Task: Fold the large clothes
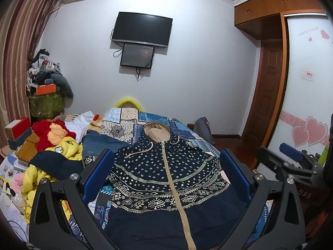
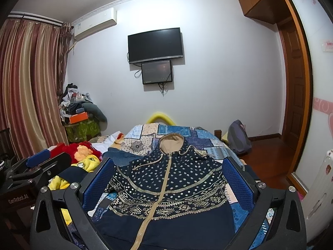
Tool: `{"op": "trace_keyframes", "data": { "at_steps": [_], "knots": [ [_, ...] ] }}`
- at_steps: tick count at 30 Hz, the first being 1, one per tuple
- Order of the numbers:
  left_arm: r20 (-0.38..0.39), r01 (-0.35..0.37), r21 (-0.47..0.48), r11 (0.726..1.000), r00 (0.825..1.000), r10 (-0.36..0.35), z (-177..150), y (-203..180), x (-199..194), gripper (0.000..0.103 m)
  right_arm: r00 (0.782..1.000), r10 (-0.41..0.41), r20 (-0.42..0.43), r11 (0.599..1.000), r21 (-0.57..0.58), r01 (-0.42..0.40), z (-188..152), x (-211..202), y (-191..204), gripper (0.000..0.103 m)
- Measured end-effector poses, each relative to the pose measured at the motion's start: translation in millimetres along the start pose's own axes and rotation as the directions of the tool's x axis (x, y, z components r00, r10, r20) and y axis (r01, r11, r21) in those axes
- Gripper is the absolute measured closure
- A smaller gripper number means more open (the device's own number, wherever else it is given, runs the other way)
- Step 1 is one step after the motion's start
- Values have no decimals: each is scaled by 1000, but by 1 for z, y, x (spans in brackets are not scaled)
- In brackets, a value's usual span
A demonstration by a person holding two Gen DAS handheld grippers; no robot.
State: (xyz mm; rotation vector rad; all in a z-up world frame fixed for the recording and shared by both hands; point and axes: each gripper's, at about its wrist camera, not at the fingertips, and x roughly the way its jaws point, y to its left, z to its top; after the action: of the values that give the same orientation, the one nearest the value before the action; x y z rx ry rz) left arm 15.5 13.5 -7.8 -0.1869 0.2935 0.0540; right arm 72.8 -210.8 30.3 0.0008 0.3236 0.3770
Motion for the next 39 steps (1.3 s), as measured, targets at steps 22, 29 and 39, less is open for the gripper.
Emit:
{"op": "trace_keyframes", "data": {
  "at_steps": [22,29,39],
  "knots": [
    [-268,-359,-218,908,916,297,-37,209,159,1,926,-4,-377,999,-43,-13,-43,238,5,0],
    [-460,-502,-254,827,814,354,-84,316,204,3,881,20,-472,989,-120,-87,-60,329,40,0],
    [-602,-475,-397,785,781,168,-153,391,236,32,777,102,-621,949,-173,-263,-103,433,92,2]
  ]
}}
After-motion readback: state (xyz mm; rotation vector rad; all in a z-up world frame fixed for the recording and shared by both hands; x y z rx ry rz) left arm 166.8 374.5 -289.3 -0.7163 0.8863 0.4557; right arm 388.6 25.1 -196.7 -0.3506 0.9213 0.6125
